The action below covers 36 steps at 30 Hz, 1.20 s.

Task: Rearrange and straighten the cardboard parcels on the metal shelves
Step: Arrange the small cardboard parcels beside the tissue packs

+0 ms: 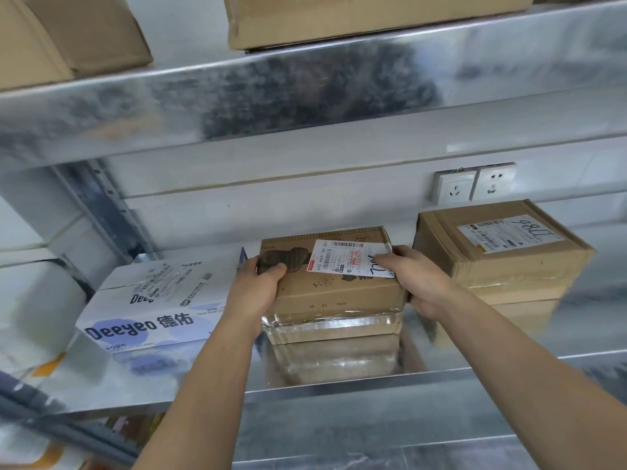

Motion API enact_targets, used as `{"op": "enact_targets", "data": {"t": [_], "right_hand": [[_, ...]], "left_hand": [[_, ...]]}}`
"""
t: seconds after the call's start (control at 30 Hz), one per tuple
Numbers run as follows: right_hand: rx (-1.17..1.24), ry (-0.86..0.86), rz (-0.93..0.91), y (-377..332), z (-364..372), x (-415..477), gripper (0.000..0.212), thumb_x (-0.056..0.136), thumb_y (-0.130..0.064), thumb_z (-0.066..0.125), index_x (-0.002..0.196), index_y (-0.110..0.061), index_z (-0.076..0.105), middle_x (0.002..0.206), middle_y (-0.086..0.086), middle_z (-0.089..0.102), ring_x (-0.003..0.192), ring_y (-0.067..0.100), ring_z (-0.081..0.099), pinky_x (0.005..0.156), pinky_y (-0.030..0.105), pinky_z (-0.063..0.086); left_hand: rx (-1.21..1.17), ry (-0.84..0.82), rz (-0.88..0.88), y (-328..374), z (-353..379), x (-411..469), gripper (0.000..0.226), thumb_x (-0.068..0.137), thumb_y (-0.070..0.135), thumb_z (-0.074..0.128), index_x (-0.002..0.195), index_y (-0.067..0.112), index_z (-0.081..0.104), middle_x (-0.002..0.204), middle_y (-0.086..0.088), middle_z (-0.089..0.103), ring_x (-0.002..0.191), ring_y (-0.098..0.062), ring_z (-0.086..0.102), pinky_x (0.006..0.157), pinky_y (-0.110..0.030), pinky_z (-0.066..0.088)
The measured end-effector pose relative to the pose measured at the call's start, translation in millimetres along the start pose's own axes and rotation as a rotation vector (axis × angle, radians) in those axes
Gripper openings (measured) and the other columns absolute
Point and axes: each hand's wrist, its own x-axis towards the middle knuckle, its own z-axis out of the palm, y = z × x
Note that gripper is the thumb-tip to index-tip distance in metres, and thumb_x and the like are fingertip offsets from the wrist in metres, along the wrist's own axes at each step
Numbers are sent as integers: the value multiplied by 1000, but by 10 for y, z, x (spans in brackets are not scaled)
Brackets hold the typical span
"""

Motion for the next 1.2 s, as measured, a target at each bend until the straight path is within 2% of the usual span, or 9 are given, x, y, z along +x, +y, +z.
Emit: {"op": "enact_targets", "data": {"t": [0.13,0.2,0.27,0.4,0.53,0.77,0.93,1.1,1.2], "right_hand": [[-15,28,-14,13,8,-17,16,100,-19,61,116,-18,63,104,5,75,88,18,72,65,28,54],[-30,40,-26,29,14,-19,17,101,-18,60,117,-19,63,106,4,74,87,16,71,62,25,51],[-50,42,-32,31,22,-12,18,100,-18,60,118,-20,63,107,3,74,90,16,71,65,26,52],[-82,43,-32,42,15,35,23,98,-16,61,121,-17,65,108,4,75,98,22,72,88,38,59],[-83,38,-33,63,7,60,23,98,-12,61,120,-16,66,109,6,76,100,24,72,95,43,58],[-80,41,-30,77,0,64,23,97,-17,63,120,-19,66,107,3,76,98,22,73,91,40,59],[-20,18,23,44,-14,5,23,97,-21,65,119,-21,66,106,3,77,98,22,73,76,32,54],[47,0,87,-14,-36,-52,23,96,-22,67,119,-24,65,96,1,79,94,20,71,78,33,52],[90,-23,74,-37,-53,-95,27,97,-17,66,124,-23,62,98,5,79,99,24,72,92,41,55]], "left_hand": [[-21,-6,-11,-28,10,32,29,69,40,65,96,34,63,111,-2,72,101,-28,70,94,-53,56],[-13,-5,-5,-44,12,43,29,69,39,65,97,34,64,110,-2,72,101,-28,70,94,-53,57],[-16,-1,7,-69,11,70,26,72,36,65,98,32,65,109,-2,73,101,-28,70,94,-53,57],[-17,-3,15,-107,22,118,25,74,34,66,99,33,66,108,-1,74,101,-27,70,94,-54,56],[-19,6,14,-144,34,143,25,75,33,67,100,33,67,108,-1,74,101,-27,70,94,-54,56],[-53,21,10,-131,34,112,19,80,27,69,99,32,69,106,-1,75,100,-28,71,94,-54,57],[-59,-6,12,-76,13,48,13,88,24,69,99,33,67,107,-2,75,101,-28,71,95,-54,56],[-64,-47,7,0,-30,-52,22,97,24,66,118,27,61,115,-2,70,105,-25,68,100,-49,54],[-107,-70,4,28,-64,-117,33,97,26,67,129,25,57,116,0,68,106,-25,68,100,-49,54]]}}
